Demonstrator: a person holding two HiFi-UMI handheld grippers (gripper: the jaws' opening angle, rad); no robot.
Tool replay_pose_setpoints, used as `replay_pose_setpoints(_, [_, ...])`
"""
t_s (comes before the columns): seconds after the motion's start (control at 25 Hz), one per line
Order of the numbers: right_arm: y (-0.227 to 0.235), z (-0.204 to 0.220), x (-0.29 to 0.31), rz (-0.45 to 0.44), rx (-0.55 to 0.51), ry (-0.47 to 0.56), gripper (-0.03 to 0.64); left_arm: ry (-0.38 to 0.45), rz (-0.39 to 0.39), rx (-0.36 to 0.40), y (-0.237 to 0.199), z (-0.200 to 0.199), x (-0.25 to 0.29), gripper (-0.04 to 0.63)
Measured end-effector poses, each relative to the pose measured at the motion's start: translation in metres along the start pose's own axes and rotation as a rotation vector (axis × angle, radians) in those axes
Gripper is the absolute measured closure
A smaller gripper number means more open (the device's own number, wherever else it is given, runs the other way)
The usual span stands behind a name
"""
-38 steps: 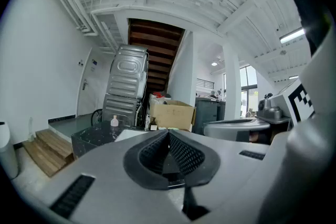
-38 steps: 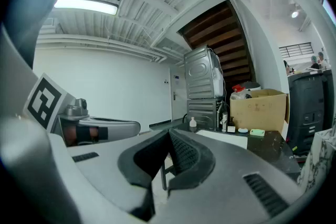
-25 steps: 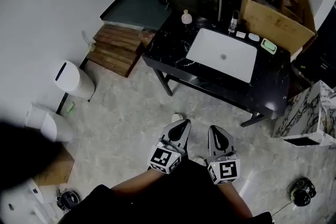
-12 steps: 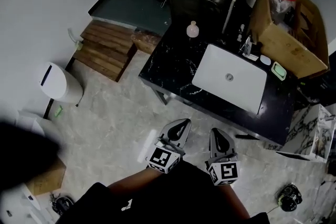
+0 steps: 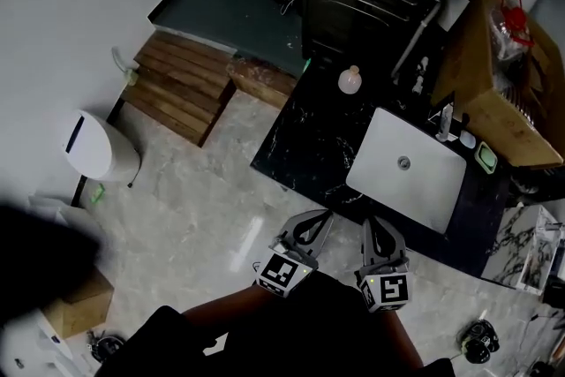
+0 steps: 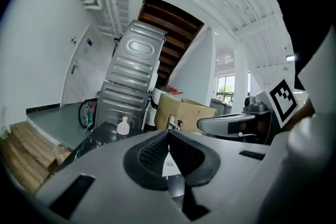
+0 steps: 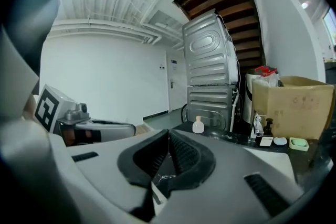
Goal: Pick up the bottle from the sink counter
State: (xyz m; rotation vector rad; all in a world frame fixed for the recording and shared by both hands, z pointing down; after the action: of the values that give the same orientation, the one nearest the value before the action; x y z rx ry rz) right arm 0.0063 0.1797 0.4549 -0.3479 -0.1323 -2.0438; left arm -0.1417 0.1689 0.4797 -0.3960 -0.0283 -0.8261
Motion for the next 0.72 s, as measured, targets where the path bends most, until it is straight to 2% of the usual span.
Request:
replay_pose_setpoints(0.16, [0.004,-0.009,0.025,0.045,0.013,-0.003,0.578,0.003,0.022,-0.070,-0.028,-0.011,0.009,0.580])
replay_pose_setpoints(0.28, [0.003,-0.012,0.034,0.053,0.028,0.008,0.578,0.020,0.028,-0.052,-0.046,-0.021,0.021,0.580])
replay_pose_setpoints(0.48, [0.010,-0.012,0.040,0.069,-0.011,-0.006,0.578,0.042,-0.002,-0.037,-0.067,-0.028,0.032,0.578])
replay_pose_setpoints(0.72, [0.021,-0.013,0.047,0.096,0.006,0.018,0.578,0.066,-0.049,-0.032,-0.081,-0.034,0.039,0.578])
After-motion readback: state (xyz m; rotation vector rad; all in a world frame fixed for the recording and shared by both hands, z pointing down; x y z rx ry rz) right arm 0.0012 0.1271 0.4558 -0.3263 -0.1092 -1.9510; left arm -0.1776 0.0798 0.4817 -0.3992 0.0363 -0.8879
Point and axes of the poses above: the fingertips, and each gripper's own axes: x forward along the fingers, y to its right, z out of its underside, the point moved 6 cm from there along -x, backward along the fingers, and after that the axes turned 6 degrees about -x, right-handed, at the moved point
